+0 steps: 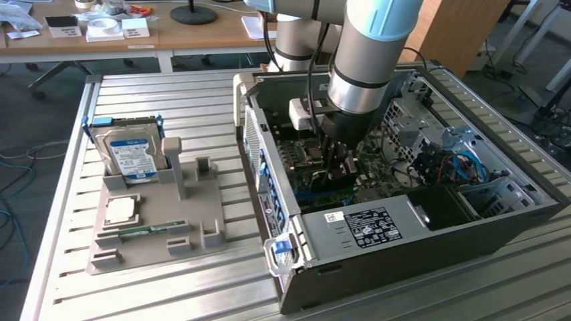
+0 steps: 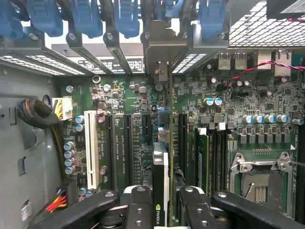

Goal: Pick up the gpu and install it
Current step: 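Insert the gpu into the slot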

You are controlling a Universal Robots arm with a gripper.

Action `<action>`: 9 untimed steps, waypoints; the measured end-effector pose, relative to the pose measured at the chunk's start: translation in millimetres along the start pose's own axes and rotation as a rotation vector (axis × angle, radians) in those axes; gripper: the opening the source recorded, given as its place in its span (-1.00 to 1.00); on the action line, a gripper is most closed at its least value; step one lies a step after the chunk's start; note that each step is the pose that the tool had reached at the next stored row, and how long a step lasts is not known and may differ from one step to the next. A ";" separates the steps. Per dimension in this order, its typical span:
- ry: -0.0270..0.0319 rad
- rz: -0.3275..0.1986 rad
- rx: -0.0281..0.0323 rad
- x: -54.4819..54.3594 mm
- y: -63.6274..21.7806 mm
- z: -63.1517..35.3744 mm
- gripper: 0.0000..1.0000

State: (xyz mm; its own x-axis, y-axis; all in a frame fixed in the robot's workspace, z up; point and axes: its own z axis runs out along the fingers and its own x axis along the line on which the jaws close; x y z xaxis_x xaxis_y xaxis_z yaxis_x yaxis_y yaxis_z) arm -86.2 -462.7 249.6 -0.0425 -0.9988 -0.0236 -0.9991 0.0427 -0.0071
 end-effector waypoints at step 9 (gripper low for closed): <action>-0.0002 0.000 0.0002 0.0 0.8 0.1 -0.47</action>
State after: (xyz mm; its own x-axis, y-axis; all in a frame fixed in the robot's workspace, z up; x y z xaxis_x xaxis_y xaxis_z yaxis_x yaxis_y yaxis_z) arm -87.0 -462.6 249.4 -0.0425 -0.9988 -0.0238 -0.9991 0.0426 -0.0072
